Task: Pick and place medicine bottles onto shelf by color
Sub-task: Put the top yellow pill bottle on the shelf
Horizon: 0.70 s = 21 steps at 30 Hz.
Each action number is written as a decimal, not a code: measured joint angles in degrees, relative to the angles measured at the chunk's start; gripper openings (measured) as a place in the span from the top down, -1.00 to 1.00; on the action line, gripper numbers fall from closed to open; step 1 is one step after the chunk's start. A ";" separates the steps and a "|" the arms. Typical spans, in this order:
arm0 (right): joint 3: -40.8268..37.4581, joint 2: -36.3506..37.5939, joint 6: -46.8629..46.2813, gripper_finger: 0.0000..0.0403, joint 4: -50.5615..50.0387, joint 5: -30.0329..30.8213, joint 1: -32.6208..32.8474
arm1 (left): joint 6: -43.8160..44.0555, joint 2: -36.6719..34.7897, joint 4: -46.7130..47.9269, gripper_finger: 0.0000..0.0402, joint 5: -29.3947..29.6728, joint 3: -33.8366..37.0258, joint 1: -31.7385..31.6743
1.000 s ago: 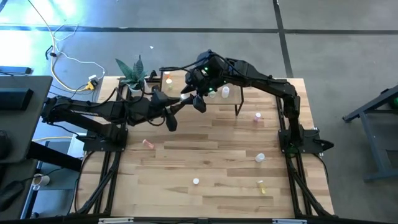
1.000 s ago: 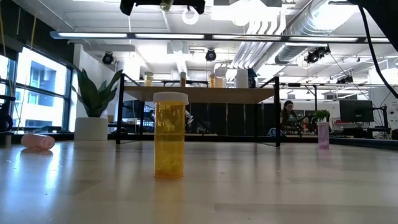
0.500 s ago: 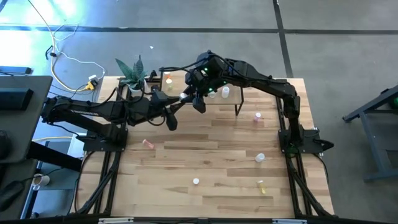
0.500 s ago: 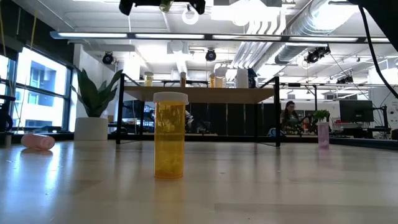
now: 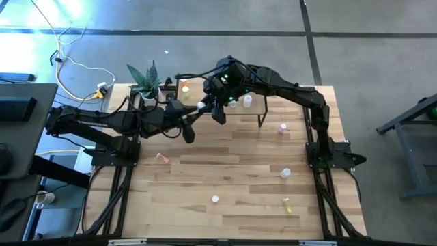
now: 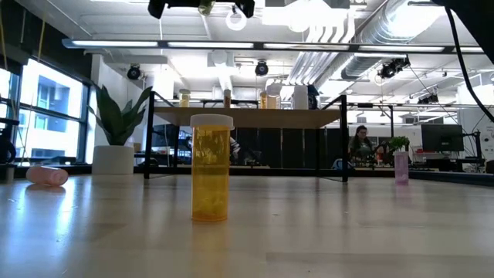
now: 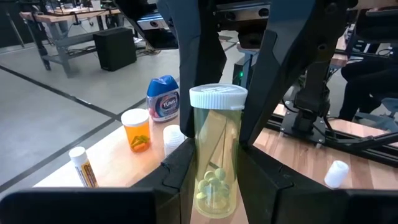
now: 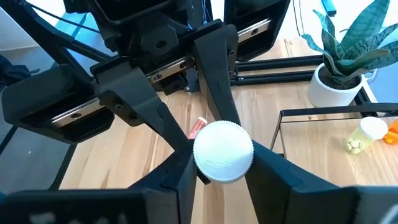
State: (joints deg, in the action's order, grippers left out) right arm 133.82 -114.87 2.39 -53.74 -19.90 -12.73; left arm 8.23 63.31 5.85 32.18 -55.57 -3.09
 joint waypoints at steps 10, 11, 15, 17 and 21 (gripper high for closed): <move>0.00 0.00 0.02 0.28 0.11 0.00 0.00 | 0.09 0.00 0.13 0.55 -0.04 0.00 0.00; 0.00 0.00 0.02 0.25 0.10 0.00 0.00 | 0.09 0.00 0.13 0.55 -0.04 0.00 0.00; 0.00 -0.02 0.02 0.14 0.11 0.00 0.00 | 0.09 0.00 0.13 0.55 -0.03 0.00 0.00; 0.00 -0.02 0.02 0.10 0.11 0.00 -0.01 | 0.09 0.00 0.19 0.55 -0.02 -0.01 0.00; 0.00 -0.02 0.02 0.05 0.10 0.00 -0.02 | 0.09 0.00 0.37 0.55 0.00 0.00 0.00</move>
State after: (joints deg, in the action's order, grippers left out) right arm 133.82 -114.89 2.42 -53.64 -19.90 -12.75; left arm 8.32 63.31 6.22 32.18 -55.57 -3.09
